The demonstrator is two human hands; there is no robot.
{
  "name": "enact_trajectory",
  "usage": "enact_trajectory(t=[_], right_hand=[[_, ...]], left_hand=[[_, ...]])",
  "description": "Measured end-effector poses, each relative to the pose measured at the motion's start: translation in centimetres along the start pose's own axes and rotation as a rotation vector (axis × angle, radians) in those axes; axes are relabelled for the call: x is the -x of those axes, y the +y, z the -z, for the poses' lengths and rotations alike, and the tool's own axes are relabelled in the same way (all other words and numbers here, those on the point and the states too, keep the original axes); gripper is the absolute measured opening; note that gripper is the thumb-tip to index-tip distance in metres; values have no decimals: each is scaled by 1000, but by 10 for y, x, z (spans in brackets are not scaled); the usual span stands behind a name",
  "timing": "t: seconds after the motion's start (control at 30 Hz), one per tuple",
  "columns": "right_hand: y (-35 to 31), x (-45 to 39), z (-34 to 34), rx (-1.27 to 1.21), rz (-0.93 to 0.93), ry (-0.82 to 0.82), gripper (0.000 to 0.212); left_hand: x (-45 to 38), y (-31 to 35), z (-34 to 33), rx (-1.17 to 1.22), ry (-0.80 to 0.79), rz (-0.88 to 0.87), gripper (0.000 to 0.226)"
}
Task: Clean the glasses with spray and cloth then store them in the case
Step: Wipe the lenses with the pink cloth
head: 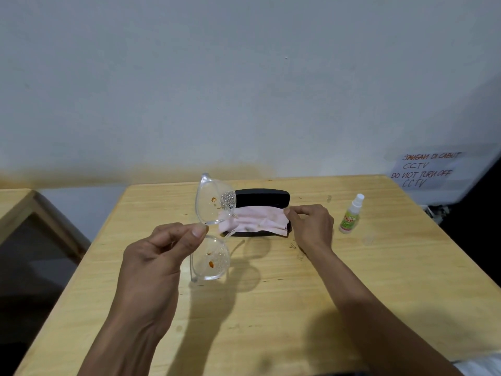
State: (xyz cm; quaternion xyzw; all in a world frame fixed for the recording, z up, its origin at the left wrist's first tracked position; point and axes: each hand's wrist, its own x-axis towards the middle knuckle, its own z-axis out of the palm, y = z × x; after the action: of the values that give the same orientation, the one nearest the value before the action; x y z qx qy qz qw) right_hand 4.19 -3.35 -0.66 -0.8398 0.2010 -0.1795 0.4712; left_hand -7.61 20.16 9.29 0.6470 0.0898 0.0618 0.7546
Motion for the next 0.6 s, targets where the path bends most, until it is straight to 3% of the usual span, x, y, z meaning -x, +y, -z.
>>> enact_trajectory(t=[0.23, 0.6], right_hand=[[-22, 6, 21, -217, -45, -142, 20], [-122, 39, 80, -435, 104, -405, 18]], left_hand=[[-2, -6, -1, 4, 16, -9, 19], [8, -18, -31, -113, 60, -4, 11]])
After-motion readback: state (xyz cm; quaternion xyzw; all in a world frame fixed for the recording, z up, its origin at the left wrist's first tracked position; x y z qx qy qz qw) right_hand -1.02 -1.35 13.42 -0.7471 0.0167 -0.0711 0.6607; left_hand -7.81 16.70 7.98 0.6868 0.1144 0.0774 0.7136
